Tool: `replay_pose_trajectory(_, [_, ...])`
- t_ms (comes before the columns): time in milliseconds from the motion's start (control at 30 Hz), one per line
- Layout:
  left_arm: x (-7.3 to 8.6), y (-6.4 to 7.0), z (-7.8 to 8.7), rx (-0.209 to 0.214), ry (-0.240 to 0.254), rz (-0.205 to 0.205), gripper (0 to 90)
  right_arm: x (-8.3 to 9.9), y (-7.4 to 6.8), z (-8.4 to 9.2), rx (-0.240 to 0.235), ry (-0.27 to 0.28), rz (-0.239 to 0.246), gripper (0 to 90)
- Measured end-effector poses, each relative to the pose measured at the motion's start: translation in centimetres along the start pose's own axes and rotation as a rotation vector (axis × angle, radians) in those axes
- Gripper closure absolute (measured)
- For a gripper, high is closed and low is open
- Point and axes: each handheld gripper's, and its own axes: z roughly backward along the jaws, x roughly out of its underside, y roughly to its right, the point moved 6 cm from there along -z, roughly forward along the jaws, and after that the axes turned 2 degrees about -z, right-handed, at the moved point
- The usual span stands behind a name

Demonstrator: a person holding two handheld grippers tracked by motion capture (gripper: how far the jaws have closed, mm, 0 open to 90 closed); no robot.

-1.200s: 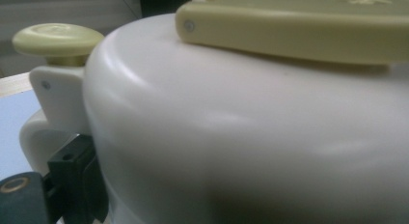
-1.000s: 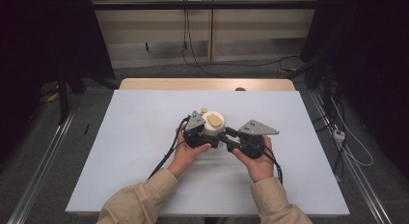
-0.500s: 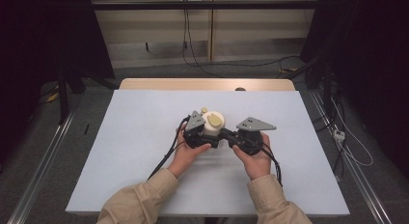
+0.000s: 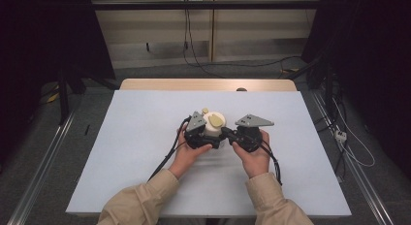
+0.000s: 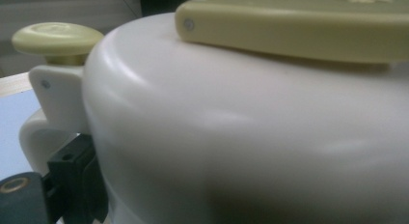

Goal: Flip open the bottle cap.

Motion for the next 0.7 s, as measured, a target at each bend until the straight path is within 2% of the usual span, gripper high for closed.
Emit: replay_pose_trajectory(700, [0.02, 0.0, 0.0, 0.0, -0.001, 0.001, 5.8, -1.02, -0.48, -0.29, 0.001, -0.002, 0.025, 90.0])
